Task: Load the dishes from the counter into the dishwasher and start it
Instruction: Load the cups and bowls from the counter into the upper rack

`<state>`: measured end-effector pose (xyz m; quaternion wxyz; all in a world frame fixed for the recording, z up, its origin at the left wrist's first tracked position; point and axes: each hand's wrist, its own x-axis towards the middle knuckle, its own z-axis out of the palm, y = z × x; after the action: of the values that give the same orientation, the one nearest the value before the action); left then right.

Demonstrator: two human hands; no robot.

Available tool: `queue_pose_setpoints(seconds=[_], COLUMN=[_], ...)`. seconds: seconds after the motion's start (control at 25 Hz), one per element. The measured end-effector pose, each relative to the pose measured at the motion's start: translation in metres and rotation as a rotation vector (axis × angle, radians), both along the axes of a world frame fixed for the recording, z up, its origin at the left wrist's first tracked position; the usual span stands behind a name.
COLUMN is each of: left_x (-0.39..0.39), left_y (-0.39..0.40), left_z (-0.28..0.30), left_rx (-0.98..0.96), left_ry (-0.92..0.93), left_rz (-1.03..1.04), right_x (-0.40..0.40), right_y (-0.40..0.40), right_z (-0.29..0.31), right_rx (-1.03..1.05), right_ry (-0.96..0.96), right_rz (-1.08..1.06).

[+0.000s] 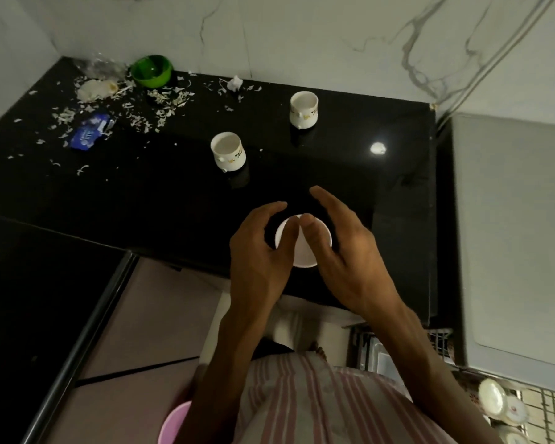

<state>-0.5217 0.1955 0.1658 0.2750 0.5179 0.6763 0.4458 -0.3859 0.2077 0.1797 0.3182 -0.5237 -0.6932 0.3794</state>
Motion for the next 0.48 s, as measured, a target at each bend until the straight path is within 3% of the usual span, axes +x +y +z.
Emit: queue_pose_setpoints(seconds=[0.48], left_x=[-0.078], left_y=[0.074], left_z=[-0.016], left_rx=[-0.035], left_ry=[-0.003], left_rz=[0.072], right_x=[-0.078], right_y=[0.075], right_z=[-0.015], right_rx=[0.007], right_ry=[-0.063], right_rz=[0.029])
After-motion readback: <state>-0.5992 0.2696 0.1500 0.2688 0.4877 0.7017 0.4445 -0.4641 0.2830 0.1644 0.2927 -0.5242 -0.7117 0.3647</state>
